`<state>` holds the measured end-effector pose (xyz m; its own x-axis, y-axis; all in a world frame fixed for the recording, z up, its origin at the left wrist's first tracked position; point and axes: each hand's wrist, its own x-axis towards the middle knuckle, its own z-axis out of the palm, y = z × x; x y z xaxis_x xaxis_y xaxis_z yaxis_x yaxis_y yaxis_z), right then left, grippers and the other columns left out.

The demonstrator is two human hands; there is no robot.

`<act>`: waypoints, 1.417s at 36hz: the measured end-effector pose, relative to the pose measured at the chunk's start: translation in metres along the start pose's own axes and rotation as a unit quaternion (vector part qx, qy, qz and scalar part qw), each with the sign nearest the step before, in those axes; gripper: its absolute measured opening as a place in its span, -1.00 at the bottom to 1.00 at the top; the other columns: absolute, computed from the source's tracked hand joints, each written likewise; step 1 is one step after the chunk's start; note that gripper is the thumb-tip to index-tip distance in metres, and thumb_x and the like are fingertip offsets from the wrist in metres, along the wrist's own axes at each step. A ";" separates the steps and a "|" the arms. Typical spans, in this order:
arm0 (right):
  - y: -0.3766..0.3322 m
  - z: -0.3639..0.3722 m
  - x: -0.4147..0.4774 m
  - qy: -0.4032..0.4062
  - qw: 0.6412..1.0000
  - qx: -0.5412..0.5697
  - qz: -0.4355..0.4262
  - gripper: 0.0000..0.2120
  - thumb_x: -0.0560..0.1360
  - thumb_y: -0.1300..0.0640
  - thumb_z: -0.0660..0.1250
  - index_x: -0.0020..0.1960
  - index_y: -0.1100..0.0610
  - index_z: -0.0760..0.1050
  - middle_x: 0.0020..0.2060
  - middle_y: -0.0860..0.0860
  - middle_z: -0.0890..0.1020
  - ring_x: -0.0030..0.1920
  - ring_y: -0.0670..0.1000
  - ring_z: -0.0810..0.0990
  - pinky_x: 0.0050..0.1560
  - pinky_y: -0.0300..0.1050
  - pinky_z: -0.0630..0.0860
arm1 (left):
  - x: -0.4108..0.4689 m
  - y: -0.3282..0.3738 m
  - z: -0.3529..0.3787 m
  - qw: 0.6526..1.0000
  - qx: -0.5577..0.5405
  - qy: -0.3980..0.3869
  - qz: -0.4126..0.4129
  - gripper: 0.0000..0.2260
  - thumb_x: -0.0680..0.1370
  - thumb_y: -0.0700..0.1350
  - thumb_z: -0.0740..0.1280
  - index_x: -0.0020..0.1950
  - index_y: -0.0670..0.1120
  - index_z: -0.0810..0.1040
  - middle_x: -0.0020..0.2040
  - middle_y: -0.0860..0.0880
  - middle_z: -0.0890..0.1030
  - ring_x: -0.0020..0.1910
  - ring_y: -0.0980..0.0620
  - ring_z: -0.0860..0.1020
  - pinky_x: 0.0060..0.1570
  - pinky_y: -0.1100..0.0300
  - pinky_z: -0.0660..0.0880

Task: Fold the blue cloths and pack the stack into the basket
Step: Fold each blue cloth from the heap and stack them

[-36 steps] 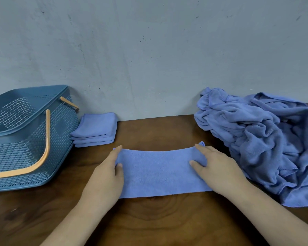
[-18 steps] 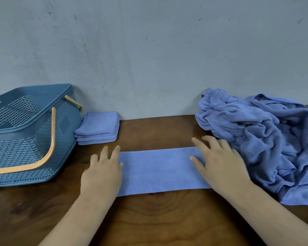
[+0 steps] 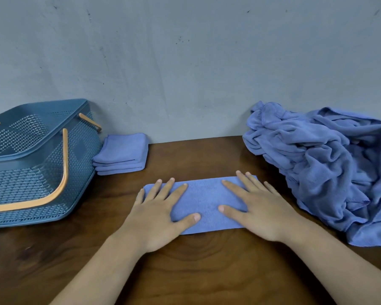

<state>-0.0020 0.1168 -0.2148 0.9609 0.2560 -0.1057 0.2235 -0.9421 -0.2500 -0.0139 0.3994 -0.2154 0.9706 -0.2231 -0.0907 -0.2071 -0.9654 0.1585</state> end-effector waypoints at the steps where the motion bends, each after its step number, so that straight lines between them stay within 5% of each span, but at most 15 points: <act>1: 0.004 -0.001 0.001 -0.001 1.000 0.002 0.004 -0.20 0.48 -0.64 -0.13 0.64 -0.42 -0.20 0.67 -0.22 -0.29 0.64 -0.17 -0.37 0.67 0.09 -0.21 | 0.000 -0.002 -0.001 1.000 -0.005 -0.004 -0.005 -0.16 0.43 0.69 -0.12 0.65 0.42 -0.21 0.69 0.29 -0.25 0.67 0.15 -0.32 0.66 -0.14 -0.22; 18: 0.005 -0.008 -0.035 -0.084 0.996 -0.023 -0.034 -0.02 0.33 -0.76 -0.07 0.61 -0.43 -0.31 0.65 -0.23 -0.34 0.64 -0.13 -0.38 0.67 0.14 -0.19 | -0.047 0.002 0.001 1.000 0.003 -0.017 -0.001 -0.18 0.47 0.65 -0.11 0.65 0.39 -0.27 0.69 0.28 -0.27 0.66 0.16 -0.34 0.66 -0.12 -0.20; 22: 0.008 -0.013 -0.038 -0.073 0.996 0.004 -0.046 -0.07 0.35 -0.74 -0.05 0.62 -0.46 -0.21 0.67 -0.26 -0.22 0.66 -0.14 -0.31 0.66 0.12 -0.16 | -0.051 0.008 -0.011 0.998 0.043 -0.050 -0.001 -0.16 0.49 0.64 -0.11 0.67 0.33 -0.28 0.69 0.22 -0.29 0.66 0.10 -0.36 0.65 -0.13 -0.26; 26: 0.015 -0.011 -0.030 -0.009 0.997 0.033 -0.062 -0.36 0.59 -0.51 0.00 0.63 -0.38 0.08 0.64 -0.29 0.10 0.65 -0.14 -0.01 0.61 0.03 0.04 | -0.034 0.034 -0.023 0.996 0.052 0.017 0.070 -0.17 0.55 0.58 -0.08 0.73 0.20 -0.09 0.71 0.24 -0.19 0.67 0.14 -0.31 0.66 -0.17 -0.19; 31: 0.028 -0.007 -0.013 0.091 0.995 0.022 -0.039 -0.60 0.67 -0.10 0.13 0.50 -0.18 0.39 0.40 -0.27 0.43 0.33 -0.10 0.38 0.31 0.00 0.40 | -0.006 0.067 -0.007 0.986 0.027 -0.017 0.163 -0.21 0.59 0.53 -0.01 0.73 0.21 -0.08 0.71 0.27 -0.13 0.66 0.25 -0.25 0.66 -0.13 -0.16; 37: 0.024 -0.012 0.002 0.105 0.994 0.015 -0.001 -0.78 0.49 -0.22 0.25 0.05 -0.14 0.42 -0.03 -0.19 0.41 0.03 -0.07 0.36 0.06 -0.03 0.42 | 0.004 0.064 0.010 0.986 0.017 -0.029 0.165 -0.19 0.56 0.58 -0.04 0.70 0.28 -0.23 0.69 0.28 -0.26 0.64 0.27 -0.32 0.66 -0.12 -0.22; 45: 0.018 -0.020 0.000 0.066 0.998 0.003 0.010 -0.82 0.47 -0.20 0.26 -0.12 -0.10 0.40 -0.10 -0.14 0.44 -0.01 -0.03 0.36 0.13 0.02 0.38 | -0.007 0.067 0.013 0.984 0.024 -0.019 0.175 -0.18 0.56 0.58 -0.04 0.69 0.28 -0.25 0.68 0.29 -0.28 0.62 0.30 -0.35 0.66 -0.12 -0.24; 51: 0.019 -0.022 -0.004 0.086 0.976 0.198 0.040 -0.86 0.41 -0.02 0.38 -0.14 -0.04 0.42 -0.31 -0.03 0.60 -0.31 -0.05 0.52 -0.26 -0.01 0.47 | -0.008 0.067 0.013 0.985 0.015 -0.015 0.173 -0.17 0.54 0.59 -0.03 0.69 0.29 -0.25 0.68 0.30 -0.28 0.61 0.31 -0.36 0.66 -0.11 -0.25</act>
<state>0.0024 0.0931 -0.1976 0.9935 0.1131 0.0143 0.0988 -0.7915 -0.6032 -0.0368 0.3344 -0.2169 0.8372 -0.5429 -0.0658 -0.5288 -0.8344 0.1556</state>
